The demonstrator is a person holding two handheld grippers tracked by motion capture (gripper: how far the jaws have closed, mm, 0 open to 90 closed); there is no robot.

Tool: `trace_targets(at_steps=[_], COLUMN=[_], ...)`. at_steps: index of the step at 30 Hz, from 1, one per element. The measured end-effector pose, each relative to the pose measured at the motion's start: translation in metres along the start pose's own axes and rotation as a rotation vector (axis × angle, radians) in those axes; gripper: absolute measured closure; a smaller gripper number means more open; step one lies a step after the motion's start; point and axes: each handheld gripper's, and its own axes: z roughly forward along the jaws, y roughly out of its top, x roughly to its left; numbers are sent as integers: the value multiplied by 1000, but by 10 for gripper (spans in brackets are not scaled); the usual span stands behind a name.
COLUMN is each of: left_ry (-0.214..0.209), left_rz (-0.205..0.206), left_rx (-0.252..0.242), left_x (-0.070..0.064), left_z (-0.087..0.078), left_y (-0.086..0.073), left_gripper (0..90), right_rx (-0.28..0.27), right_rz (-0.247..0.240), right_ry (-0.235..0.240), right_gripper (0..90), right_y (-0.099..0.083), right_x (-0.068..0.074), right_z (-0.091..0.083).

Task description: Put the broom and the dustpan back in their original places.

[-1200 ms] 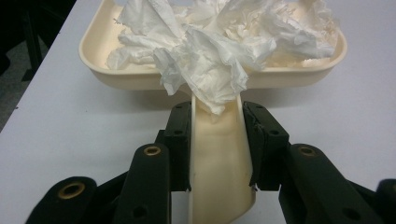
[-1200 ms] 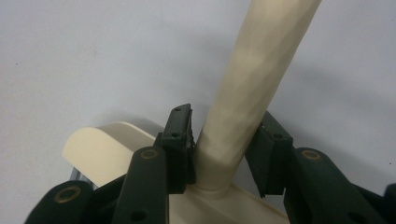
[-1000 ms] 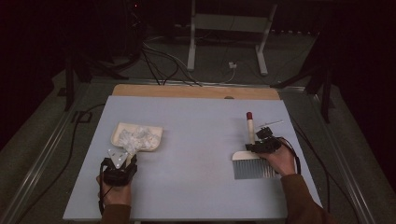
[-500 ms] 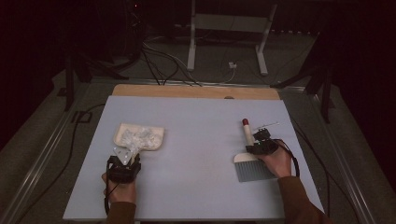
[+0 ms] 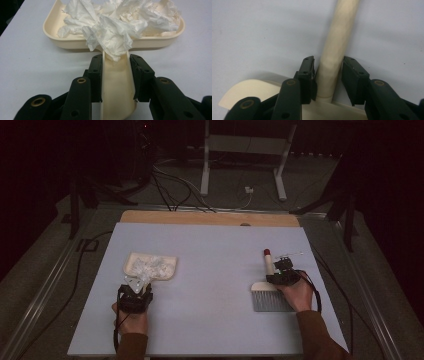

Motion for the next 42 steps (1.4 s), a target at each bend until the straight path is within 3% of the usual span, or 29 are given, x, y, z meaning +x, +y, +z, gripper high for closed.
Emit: trace_targets(at_steps=[7, 14, 17, 20, 23, 28, 31, 36, 42], left_ry=[4, 4, -9, -26, -67, -131, -166, -214, -241], left_rz=[-11, -36, -38, -66, -119, -150, -145, -108, -105], left_rx=[14, 20, 18, 4, -37, -126, -182, -247, -283], left_x=[-2, 0, 1, 4, 10, 18, 22, 25, 27], left_z=[5, 6, 5, 2, -5, -20, -29, -42, -48], left_y=[0, 1, 0, -1, -1, 5, 11, 18, 23], left_gripper=[662, 645, 554, 476, 437, 332, 269, 179, 124], right_rx=[-49, -121, -144, -186, -230, -290, -342, -418, -514], right_rz=[-7, 17, 19, 15, 8, -8, 4, -23, -81], right_ry=[-8, 45, 64, 80, 89, 84, 105, 131, 171], right_gripper=[503, 365, 310, 274, 231, 219, 188, 148, 139], right_y=[0, -3, -4, -6, -8, -15, -17, -22, -28], right_x=[0, -1, 1, 4, 7, 13, 14, 19, 29], right_z=[-7, -14, -17, -21, -25, -32, -37, -43, -47])
